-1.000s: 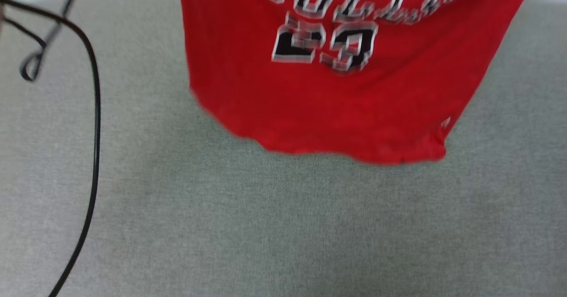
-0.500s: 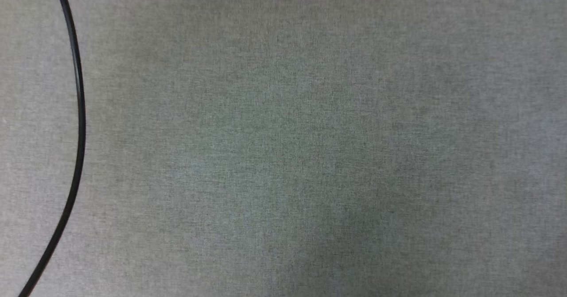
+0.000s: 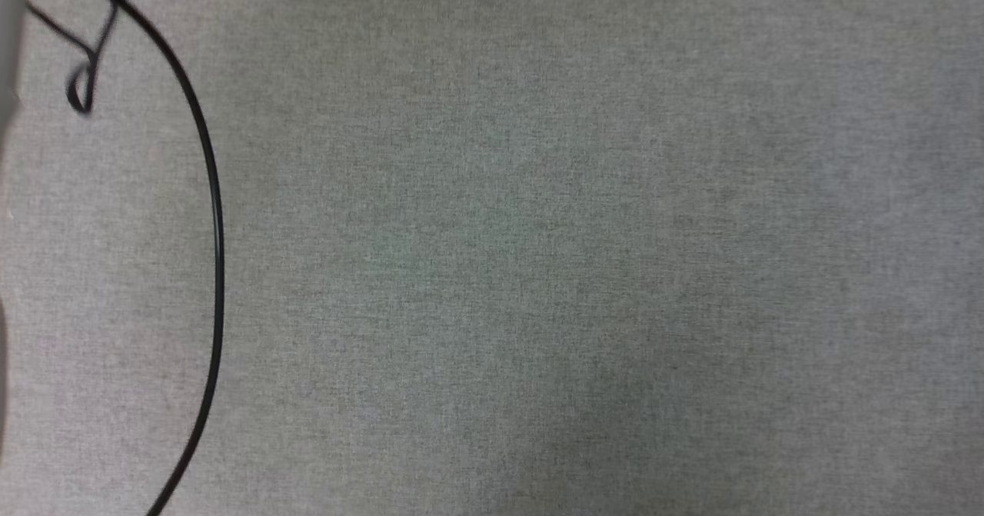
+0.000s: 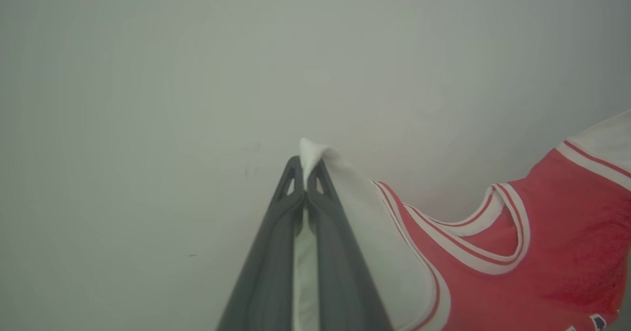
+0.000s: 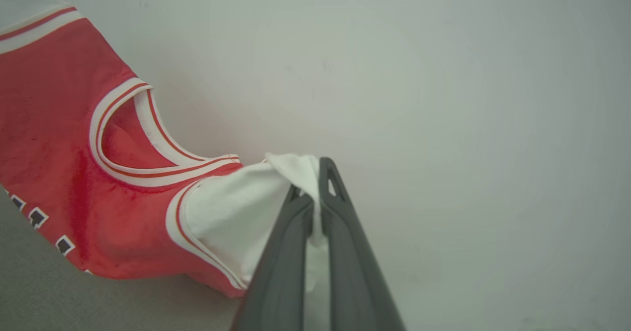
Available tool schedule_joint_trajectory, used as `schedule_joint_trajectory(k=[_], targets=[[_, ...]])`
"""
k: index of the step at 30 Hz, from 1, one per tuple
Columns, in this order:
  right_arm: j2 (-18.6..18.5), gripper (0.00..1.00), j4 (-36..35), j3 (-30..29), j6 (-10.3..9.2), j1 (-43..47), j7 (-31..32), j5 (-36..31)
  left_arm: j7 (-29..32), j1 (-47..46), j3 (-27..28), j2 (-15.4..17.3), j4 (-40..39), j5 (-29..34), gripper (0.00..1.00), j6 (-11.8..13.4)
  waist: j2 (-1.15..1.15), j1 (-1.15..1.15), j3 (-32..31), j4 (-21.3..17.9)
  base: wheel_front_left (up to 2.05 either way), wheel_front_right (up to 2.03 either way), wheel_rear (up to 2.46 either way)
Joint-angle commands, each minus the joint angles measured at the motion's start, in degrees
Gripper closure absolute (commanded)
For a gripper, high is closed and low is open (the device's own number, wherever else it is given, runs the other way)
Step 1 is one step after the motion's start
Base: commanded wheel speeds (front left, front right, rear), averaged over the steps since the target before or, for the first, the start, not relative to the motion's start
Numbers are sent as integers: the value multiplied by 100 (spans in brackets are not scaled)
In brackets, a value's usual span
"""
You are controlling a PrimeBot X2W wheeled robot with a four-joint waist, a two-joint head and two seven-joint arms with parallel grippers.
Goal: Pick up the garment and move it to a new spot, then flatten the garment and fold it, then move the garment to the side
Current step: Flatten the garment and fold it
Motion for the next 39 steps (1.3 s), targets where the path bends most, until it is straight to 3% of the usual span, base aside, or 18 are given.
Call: schedule_joint_trajectory(k=[1,8,17,28,39], targets=[[13,100,14,54,-10,184,-58,47,-37,171,27,32,-54,-21,100,28,0,-1,-74,-30,0,0,0],[70,100,-132,415,-10,1382,-497,498,-91,1929,109,273,-830,-100,100,274,0,-1,-582,-124,0,0,0],[-173,100,-753,631,-10,3320,-787,690,-98,4351,174,532,-1982,-475,100,725,0,-1,-1303,-40,0,0,0],[-340,100,-1384,83,-10,5800,-790,725,-95,6937,328,896,-2790,-1082,100,1166,0,-1,-2110,-162,0,0,0],[-22,100,-1501,-924,-9,7901,-658,581,-90,8428,670,887,-2880,-1271,100,1406,0,-1,-2760,-185,0,0,0]])
